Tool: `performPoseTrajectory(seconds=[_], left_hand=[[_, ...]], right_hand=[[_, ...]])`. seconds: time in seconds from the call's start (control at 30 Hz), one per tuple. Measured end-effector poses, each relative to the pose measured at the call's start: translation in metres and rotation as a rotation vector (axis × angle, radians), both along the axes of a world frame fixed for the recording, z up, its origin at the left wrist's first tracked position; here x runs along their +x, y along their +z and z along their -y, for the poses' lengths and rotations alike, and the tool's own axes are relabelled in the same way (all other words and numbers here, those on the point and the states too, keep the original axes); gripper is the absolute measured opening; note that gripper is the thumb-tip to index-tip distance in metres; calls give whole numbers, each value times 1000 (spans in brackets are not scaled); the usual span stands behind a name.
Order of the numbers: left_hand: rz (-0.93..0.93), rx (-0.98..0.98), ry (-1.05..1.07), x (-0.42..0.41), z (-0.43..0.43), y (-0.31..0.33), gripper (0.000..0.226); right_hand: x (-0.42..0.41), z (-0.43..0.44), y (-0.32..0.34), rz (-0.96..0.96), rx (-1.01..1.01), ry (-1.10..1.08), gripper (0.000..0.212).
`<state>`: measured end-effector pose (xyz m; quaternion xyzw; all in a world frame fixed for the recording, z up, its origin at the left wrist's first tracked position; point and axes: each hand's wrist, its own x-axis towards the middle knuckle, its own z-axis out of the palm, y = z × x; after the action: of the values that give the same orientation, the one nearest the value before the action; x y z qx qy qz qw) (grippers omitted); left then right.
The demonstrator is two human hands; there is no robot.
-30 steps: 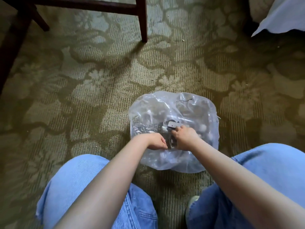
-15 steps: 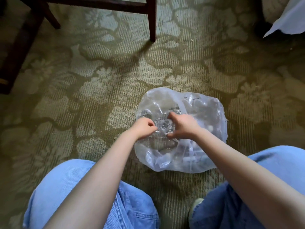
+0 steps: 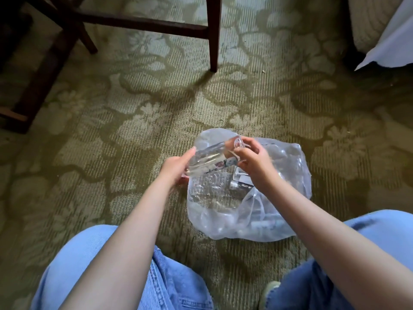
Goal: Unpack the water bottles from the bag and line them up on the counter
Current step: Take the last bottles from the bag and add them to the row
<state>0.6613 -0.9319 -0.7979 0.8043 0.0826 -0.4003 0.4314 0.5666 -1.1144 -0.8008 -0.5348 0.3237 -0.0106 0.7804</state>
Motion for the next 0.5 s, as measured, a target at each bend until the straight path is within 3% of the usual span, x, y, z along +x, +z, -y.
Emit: performPoseTrajectory(seconds=[0.13, 0.2, 0.27, 0.4, 0.5], left_hand=[[67, -96, 75, 12, -13, 13, 37], [142, -194, 114, 15, -12, 21, 27], [313, -159, 30, 16, -7, 29, 26], [626, 122, -226, 9, 0, 33, 29], [667, 246, -311, 6, -2, 31, 28]], right_hand=[[-7, -2, -16, -99, 79, 68, 30], [-9, 1, -19, -156, 3, 230, 31], [-6, 6, -30, -225, -271, 470, 43], [3, 9, -61, -401, -994, 692, 54], [3, 10, -89, -589, -1188, 872, 61]])
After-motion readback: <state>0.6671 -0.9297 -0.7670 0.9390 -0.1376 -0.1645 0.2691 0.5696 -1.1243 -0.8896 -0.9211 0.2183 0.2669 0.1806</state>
